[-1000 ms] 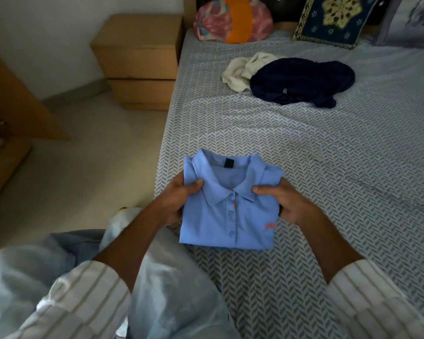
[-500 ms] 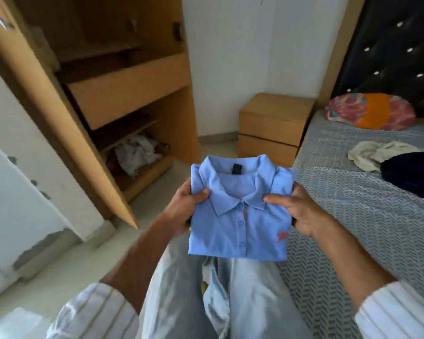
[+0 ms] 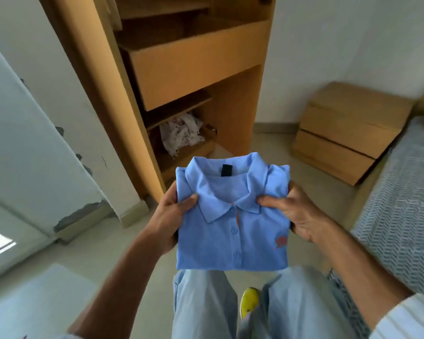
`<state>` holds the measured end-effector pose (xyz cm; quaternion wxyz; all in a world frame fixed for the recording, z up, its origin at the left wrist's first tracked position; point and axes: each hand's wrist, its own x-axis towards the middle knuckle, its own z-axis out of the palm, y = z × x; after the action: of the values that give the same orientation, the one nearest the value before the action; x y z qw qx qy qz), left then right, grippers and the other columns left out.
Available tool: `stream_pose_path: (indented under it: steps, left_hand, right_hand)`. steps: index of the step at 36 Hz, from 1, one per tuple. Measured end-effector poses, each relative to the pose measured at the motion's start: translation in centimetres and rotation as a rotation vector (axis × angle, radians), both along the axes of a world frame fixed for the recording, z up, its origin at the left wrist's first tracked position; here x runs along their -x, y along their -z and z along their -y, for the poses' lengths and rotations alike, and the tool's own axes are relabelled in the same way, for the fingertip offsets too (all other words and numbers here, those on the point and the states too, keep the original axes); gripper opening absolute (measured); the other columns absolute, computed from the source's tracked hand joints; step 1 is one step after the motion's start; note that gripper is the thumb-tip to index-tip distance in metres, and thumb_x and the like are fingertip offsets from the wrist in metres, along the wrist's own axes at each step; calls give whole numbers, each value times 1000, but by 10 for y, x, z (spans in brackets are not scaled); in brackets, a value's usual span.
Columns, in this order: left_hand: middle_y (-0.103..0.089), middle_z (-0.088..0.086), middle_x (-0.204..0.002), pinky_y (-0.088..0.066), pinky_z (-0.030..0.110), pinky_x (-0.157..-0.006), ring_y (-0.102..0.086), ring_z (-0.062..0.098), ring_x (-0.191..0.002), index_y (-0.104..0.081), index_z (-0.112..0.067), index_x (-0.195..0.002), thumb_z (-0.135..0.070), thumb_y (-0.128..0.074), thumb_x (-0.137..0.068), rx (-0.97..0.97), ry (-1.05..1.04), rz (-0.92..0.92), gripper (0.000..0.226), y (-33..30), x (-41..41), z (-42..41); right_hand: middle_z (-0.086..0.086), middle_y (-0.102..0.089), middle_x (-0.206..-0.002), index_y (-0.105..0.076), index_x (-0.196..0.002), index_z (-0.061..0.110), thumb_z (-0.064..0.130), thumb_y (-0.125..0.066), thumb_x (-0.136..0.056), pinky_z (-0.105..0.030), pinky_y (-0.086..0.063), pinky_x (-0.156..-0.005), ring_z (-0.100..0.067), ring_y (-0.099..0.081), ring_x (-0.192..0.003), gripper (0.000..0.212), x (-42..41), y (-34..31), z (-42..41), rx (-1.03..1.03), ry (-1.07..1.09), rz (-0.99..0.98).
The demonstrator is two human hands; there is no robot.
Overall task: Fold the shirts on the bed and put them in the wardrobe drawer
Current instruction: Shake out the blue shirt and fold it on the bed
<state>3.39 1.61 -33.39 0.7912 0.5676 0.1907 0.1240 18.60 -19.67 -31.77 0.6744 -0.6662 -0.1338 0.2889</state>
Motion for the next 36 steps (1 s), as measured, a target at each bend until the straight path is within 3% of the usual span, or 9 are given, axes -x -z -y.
stream_pose_path:
  steps: [7,13,19,29,36]
  left_hand:
    - [-65,13,-131,-52,51,-99,-64,34,-119,-54,-22,-137,-9,-54,-100,64,14,-119,40,51,-83,-54]
    - [-63,15,-133,-49,53,-102,-62,36,-122,-51,-18,-139,-9,-54,-100,94,17,-224,40,33,-135,-83]
    - [-64,13,-133,-51,51,-100,-62,34,-122,-53,-19,-138,-13,-56,-100,105,36,-288,39,-81,-164,-92]
    - [-64,12,-134,-48,49,-102,-61,32,-123,-52,-22,-139,-10,-60,-99,107,131,-277,43,-300,-190,-98]
    - [-65,15,-130,-55,46,-95,-63,35,-120,-58,-22,-134,-3,-62,-93,127,57,-223,45,-355,-204,-108]
  right_hand:
    - [-13,-76,-106,-67,-116,4,-9,-74,-79,-35,-62,-71,-28,-74,-95,40,-86,60,-50,72,10,-141]
    - [-11,-76,-106,-67,-116,6,-7,-75,-80,-36,-62,-75,-27,-74,-96,39,-136,44,-79,133,-1,-238]
    - [-12,-76,-107,-66,-119,6,-1,-77,-80,-37,-61,-74,-29,-74,-96,41,-171,-62,-88,194,-27,-311]
    - [-13,-75,-111,-66,-121,8,1,-80,-79,-52,-58,-89,-32,-73,-100,45,-205,-257,-98,206,-52,-327]
    - [-14,-74,-110,-66,-119,11,4,-81,-78,-56,-56,-92,-32,-73,-100,44,-236,-316,-124,234,-111,-292]
